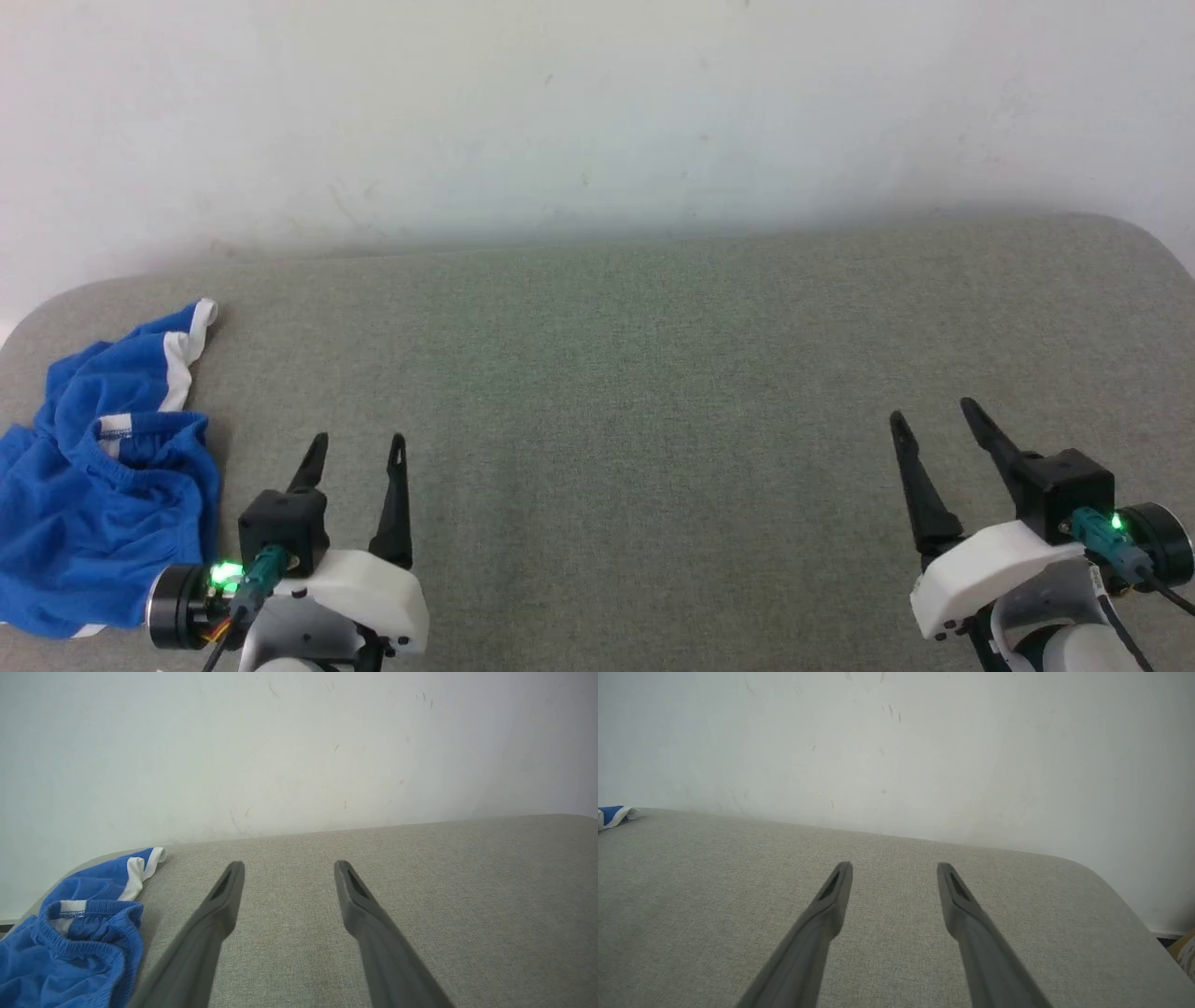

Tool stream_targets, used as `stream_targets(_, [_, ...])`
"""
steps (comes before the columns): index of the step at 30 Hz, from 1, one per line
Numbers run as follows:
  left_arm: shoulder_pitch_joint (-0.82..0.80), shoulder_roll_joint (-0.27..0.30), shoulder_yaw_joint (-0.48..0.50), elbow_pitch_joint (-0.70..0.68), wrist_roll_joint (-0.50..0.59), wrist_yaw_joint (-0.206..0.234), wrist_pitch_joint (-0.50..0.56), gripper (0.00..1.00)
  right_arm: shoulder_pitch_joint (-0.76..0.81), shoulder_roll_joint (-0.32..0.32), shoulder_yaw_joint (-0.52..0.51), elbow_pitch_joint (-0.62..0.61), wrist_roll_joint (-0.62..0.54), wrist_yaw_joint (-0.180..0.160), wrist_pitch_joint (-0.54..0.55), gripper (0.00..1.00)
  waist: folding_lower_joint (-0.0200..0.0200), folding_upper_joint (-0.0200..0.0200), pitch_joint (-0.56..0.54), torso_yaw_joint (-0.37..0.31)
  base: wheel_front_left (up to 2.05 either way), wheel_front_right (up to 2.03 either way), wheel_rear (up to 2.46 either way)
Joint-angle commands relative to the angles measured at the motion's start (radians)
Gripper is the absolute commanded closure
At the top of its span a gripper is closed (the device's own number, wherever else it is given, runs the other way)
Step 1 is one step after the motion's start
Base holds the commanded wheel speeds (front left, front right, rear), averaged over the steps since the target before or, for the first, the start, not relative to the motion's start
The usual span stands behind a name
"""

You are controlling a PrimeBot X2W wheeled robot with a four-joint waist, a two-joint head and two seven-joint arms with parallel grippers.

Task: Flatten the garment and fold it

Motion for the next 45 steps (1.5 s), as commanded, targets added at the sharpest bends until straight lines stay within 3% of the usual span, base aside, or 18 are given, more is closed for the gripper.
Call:
stream_targets(1, [-0.002, 0.000, -0.004, -0.002, -0.001, 0.011, -0.009, 0.00, 0.001, 0.000, -0.008, -0.002, 0.009, 0.000, -0.009, 0.00, 0.0000, 0.0000, 0.000, 0.000, 0.00, 0.00, 0.00])
stream_targets(20, [-0.010, 0.003, -0.029, -0.022, 0.003, 0.064, -0.049, 0.00, 0.011, 0.001, -0.032, -0.021, 0.054, 0.000, -0.049, 0.00, 0.0000, 0.0000, 0.005, 0.031, 0.00, 0.00, 0.00])
stream_targets(45, [-0.013, 0.010, -0.043, -0.041, -0.006, 0.150, -0.101, 0.00, 0.025, 0.002, -0.034, -0.038, 0.089, -0.001, -0.101, 0.00, 0.0000, 0.0000, 0.023, 0.214, 0.00, 0.00, 0.00])
